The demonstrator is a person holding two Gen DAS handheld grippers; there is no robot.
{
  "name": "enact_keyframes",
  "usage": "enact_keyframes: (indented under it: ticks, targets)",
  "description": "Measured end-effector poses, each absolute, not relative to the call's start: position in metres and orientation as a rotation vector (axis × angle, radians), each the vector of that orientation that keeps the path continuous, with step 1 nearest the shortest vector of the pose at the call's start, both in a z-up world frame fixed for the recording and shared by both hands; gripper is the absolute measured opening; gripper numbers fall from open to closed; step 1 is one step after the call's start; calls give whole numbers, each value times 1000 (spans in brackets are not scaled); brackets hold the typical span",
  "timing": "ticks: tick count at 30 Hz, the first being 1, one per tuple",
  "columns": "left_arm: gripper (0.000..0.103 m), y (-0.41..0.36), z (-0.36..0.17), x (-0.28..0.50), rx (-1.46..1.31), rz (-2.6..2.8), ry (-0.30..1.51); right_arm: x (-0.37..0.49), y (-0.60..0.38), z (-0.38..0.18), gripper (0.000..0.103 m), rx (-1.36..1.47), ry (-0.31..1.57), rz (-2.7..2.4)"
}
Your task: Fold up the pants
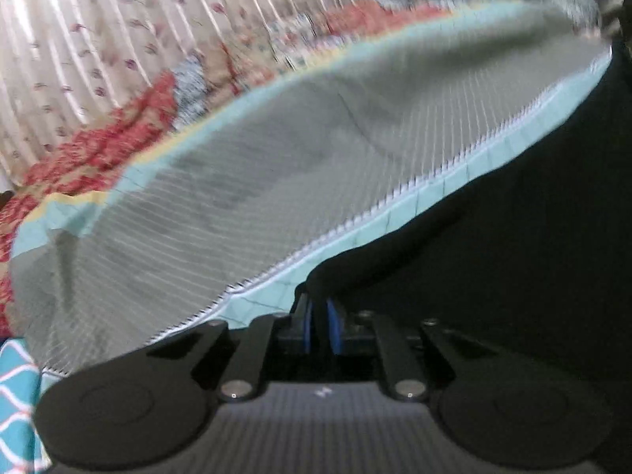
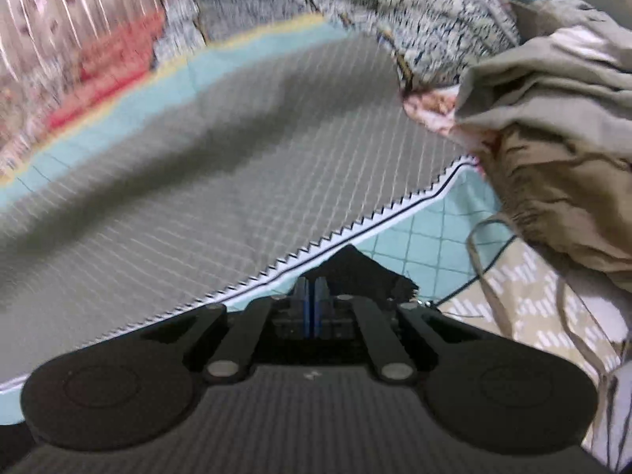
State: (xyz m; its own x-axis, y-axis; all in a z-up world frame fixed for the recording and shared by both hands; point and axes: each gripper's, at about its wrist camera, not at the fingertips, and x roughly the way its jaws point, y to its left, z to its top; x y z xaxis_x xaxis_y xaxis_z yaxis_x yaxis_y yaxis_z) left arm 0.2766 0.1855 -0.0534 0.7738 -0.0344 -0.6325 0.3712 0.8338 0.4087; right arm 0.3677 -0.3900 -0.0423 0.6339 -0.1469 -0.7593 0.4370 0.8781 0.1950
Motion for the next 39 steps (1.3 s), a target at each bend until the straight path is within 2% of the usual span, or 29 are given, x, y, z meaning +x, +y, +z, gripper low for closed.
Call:
enact_keyframes:
  ticks: [5, 8, 16, 19, 20, 21, 22, 23, 24, 26, 28, 31, 33, 36, 39]
  targets:
    - [9, 196, -14, 219, 501, -208, 553, 313, -380, -9, 5, 466, 734, -287]
    - [9, 204, 5, 171, 470, -207, 498, 248, -389, 7, 5, 537, 667, -254]
    - [9, 227, 8, 31, 377, -177, 482, 52, -387, 14, 5, 588, 535, -276]
    - [16, 232, -16, -11, 339, -165, 572, -18, -379, -11, 5, 575, 556, -317]
    - [22, 234, -27, -19, 323, -172, 623, -34, -376, -25, 9, 576, 583, -326]
    - [33, 235, -37, -25, 309, -173, 670, -42, -373, -40, 12, 561, 635, -354]
    - [35, 237, -45, -30, 285, -166, 710, -45, -372, -57, 17, 534, 712, -403]
    - [35, 241, -49, -34, 238, -160, 739, -48, -372, -69, 30, 524, 762, -446]
    - [35, 248, -48, -36, 169, -160, 748, -52, -374, -77, 31, 538, 777, -481]
    - [36, 271, -37, -40, -19, -126, 720, -60, -379, -79, 31, 614, 729, -499]
    - [41, 301, -22, -45, -226, -73, 654, -59, -379, -71, 31, 663, 665, -485]
    - [43, 341, -11, -44, -455, 28, 586, -55, -372, -57, 33, 624, 605, -451]
    - [44, 357, -10, -37, -514, 91, 581, -50, -372, -54, 36, 619, 585, -415]
    - [51, 363, -14, -29, -544, 144, 583, -42, -362, -57, 36, 616, 599, -371]
    - [54, 369, -23, -10, -603, 144, 615, -40, -352, -59, 36, 598, 619, -344]
